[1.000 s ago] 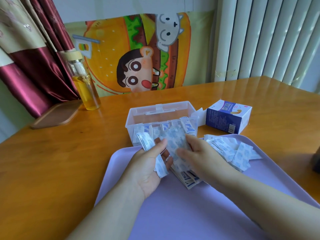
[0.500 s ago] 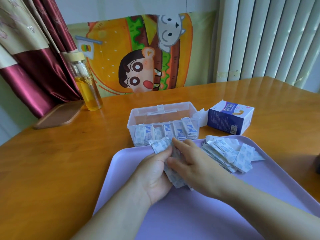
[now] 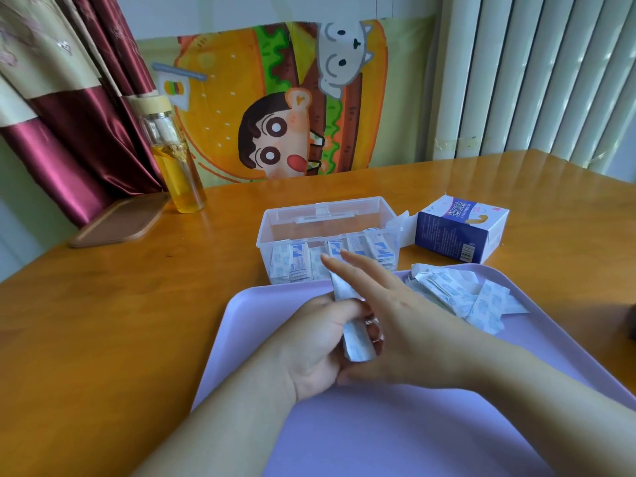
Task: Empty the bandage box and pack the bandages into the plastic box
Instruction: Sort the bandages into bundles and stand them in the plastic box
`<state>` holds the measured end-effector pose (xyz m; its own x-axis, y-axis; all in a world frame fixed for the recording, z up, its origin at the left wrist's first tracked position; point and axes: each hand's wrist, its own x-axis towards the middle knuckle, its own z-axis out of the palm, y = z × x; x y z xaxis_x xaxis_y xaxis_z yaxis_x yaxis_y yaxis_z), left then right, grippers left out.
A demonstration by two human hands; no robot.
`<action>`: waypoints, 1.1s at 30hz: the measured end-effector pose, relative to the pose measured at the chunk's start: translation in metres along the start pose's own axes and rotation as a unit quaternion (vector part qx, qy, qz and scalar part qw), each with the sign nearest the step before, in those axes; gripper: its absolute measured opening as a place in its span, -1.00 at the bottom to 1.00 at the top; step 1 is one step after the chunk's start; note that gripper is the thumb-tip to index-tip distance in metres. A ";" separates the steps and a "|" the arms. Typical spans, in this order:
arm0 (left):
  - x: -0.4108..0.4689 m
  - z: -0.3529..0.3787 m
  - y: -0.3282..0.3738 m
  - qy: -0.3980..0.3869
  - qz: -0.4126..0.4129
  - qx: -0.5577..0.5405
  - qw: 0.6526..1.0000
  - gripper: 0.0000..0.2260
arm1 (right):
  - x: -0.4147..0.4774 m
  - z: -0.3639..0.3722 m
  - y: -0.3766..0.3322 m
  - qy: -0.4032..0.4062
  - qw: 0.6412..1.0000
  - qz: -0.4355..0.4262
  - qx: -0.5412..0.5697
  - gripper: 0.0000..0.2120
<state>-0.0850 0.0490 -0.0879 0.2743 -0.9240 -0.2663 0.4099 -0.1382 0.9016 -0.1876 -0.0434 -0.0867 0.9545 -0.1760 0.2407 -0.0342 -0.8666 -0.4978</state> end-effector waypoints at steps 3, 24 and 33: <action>-0.004 0.003 0.001 -0.009 0.018 0.058 0.998 -0.86 | 0.000 -0.003 0.003 0.004 1.000 0.002 0.006 0.10; -0.010 0.013 0.004 0.040 0.086 0.145 0.985 -0.80 | 0.001 0.001 -0.003 0.090 0.996 -0.024 -0.008 -0.37; -0.015 0.008 0.009 0.020 0.090 0.206 0.974 -0.92 | 0.003 -0.020 -0.002 0.097 0.934 0.058 0.339 -0.59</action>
<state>-0.0921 0.0584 -0.0728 0.3472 -0.9328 -0.0963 -0.0308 -0.1140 0.9930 -0.1912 -0.0513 -0.0678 0.8822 -0.3888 0.2658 0.1237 -0.3534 -0.9272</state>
